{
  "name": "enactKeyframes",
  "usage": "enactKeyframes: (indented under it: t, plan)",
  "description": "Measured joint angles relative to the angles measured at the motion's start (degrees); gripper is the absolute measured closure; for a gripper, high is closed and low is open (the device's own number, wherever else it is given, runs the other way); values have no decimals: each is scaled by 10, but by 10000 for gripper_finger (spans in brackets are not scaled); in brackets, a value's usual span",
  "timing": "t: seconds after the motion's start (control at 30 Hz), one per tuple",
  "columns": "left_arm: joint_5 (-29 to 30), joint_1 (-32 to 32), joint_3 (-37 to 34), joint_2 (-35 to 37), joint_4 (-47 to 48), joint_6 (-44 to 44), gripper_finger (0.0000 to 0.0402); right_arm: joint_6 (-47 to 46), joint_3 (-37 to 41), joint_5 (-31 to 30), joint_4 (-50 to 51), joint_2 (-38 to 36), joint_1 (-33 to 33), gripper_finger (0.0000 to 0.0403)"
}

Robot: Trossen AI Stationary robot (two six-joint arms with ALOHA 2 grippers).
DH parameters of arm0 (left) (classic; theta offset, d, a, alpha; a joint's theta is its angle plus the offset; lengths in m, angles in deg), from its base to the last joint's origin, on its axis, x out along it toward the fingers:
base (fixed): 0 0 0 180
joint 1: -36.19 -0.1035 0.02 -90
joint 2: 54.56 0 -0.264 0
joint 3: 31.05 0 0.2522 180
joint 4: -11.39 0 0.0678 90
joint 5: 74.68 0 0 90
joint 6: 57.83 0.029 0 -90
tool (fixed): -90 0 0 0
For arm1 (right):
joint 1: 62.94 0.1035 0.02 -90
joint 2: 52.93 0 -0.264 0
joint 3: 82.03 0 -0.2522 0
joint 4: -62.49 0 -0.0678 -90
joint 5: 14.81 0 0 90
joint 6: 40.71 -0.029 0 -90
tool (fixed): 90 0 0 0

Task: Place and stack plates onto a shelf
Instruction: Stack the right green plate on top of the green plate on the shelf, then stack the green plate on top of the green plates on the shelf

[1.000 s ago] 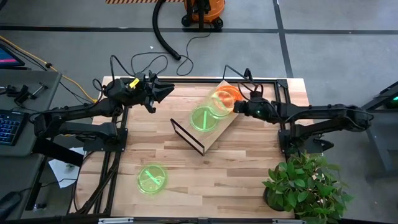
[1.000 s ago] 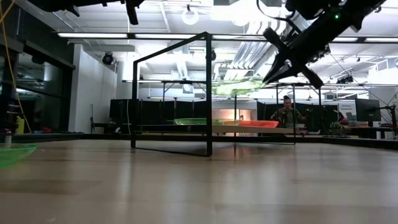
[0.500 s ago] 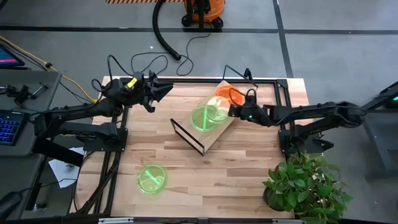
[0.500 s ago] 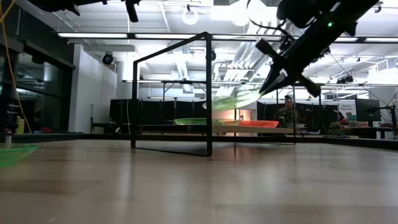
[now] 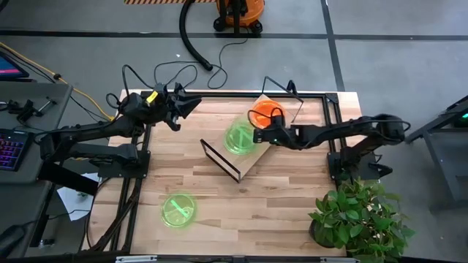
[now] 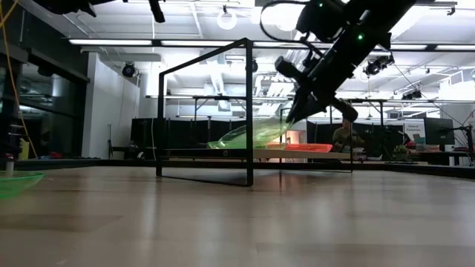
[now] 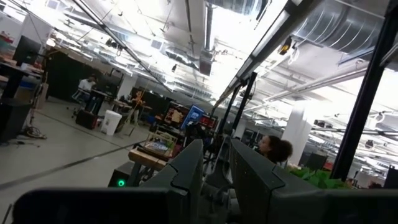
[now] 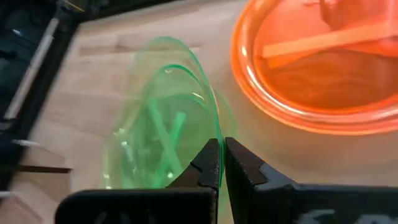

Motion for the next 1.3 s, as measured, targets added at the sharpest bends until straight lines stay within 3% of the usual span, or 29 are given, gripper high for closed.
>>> enactKeyframes:
  t: [0.33, 0.77, 0.93, 1.3]
  plan:
    - [0, 0, 0, 0, -2, -4, 330, -3, -5, 9, 1, 24, -1, 384]
    - [0, 0, 0, 0, -2, -4, 330, 68, -5, 79, -5, 10, -19, 187]
    - [0, 0, 0, 0, 0, -4, 330, 116, -5, 84, 36, -52, -24, 157]
    - [0, 0, 0, 0, 1, -4, 330, 220, -5, 105, 225, -271, -8, 155]
